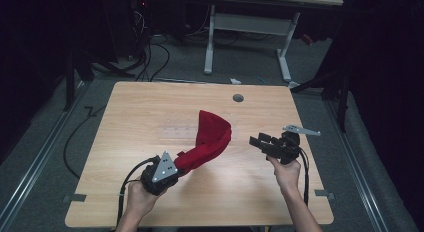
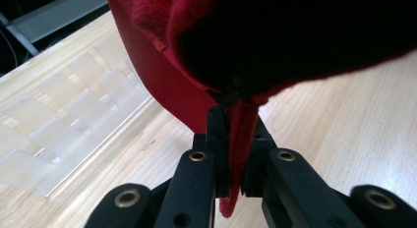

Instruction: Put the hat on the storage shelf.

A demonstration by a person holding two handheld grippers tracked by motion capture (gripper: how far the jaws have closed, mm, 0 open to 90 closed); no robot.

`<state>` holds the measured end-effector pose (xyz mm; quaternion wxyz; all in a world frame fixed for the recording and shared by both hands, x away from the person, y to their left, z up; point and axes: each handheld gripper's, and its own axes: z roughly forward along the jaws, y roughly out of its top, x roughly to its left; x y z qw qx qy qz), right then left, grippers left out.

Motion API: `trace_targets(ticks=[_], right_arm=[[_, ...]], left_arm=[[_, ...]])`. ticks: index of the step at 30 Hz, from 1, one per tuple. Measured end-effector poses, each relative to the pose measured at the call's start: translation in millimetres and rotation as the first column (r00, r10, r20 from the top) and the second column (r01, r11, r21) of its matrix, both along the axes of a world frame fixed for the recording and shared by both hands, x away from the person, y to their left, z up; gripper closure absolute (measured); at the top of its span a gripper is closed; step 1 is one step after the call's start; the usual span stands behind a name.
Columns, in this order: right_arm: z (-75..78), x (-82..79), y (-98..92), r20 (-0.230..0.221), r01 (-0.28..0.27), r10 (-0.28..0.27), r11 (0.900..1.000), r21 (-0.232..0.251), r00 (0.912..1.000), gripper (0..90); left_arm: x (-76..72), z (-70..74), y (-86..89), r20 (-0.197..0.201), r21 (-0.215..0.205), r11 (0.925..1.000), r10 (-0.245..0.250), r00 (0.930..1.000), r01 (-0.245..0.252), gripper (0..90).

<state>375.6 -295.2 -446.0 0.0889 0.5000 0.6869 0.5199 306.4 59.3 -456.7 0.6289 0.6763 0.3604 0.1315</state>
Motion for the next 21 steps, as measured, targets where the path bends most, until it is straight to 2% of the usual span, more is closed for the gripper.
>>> trace_targets(ticks=[2,3,6,7,8,9,10,12,13,16,17,20,21], right_arm=[[-12.5,-0.8,2.2,-0.017,0.01,-0.011,0.998,-0.056,0.9998,42.0],[-12.5,-0.8,2.2,-0.017,0.01,-0.011,0.998,-0.056,0.9998,42.0],[-29.9,-1.1,3.6,-0.032,0.02,-0.024,0.994,-0.111,0.9992,42.0],[-39.7,-1.4,4.4,-0.043,0.028,-0.034,0.989,-0.146,0.9985,41.5],[-39.7,-1.4,4.4,-0.043,0.028,-0.034,0.989,-0.146,0.9985,41.5],[-47.4,-1.8,5.4,-0.045,0.035,-0.045,0.981,-0.189,0.998,41.0],[-47.4,-1.8,5.4,-0.045,0.035,-0.045,0.981,-0.189,0.998,41.0],[-54.3,-2.5,5.8,-0.042,0.045,-0.056,0.974,-0.223,0.9975,40.3],[-60.7,-2.2,6.3,-0.038,0.058,-0.07,0.964,-0.26,0.9968,39.8],[-67.6,-1.6,6.6,-0.044,0.074,-0.091,0.953,-0.293,0.9949,39.3],[-67.6,-1.6,6.6,-0.044,0.074,-0.091,0.953,-0.293,0.9949,39.3],[-71.3,-3.1,9.2,-0.014,0.091,-0.103,0.925,-0.37,0.9946,39.3],[-72.9,-3.8,11.4,-0.013,0.093,-0.109,0.9,-0.425,0.9939,39.5]], left_arm=[[1.1,0.8,1.0,-0.003,-0.008,1.0,0.004,1.0,-0.004,85.6],[2.1,1.6,1.8,-0.008,-0.02,0.9998,0.01,0.9999,-0.01,85.6],[5.6,3.4,4.5,-0.017,-0.041,0.9989,0.024,0.9996,-0.025,85.6],[6.7,3.9,5.4,-0.02,-0.048,0.9984,0.029,0.9994,-0.03,85.6],[7.7,4.6,6.7,-0.024,-0.051,0.9982,0.03,0.9993,-0.031,85.6],[9.7,5.8,8.5,-0.031,-0.071,0.9968,0.036,0.9989,-0.038,85.6],[9.7,5.8,8.5,-0.031,-0.071,0.9968,0.036,0.9989,-0.038,85.6],[11.8,7.1,10.7,-0.037,-0.085,0.9953,0.044,0.9984,-0.047,85.6],[14.0,8.7,13.2,-0.046,-0.101,0.9934,0.051,0.9977,-0.055,85.6],[17.5,11.7,17.4,-0.053,-0.118,0.9906,0.063,0.9966,-0.069,85.6],[17.5,11.7,17.4,-0.053,-0.118,0.9906,0.063,0.9966,-0.069,85.5],[21.8,15.9,21.9,-0.057,-0.142,0.9866,0.072,0.9958,-0.08,85.5],[23.7,17.6,23.2,-0.06,-0.156,0.984,0.078,0.9951,-0.087,85.5]])
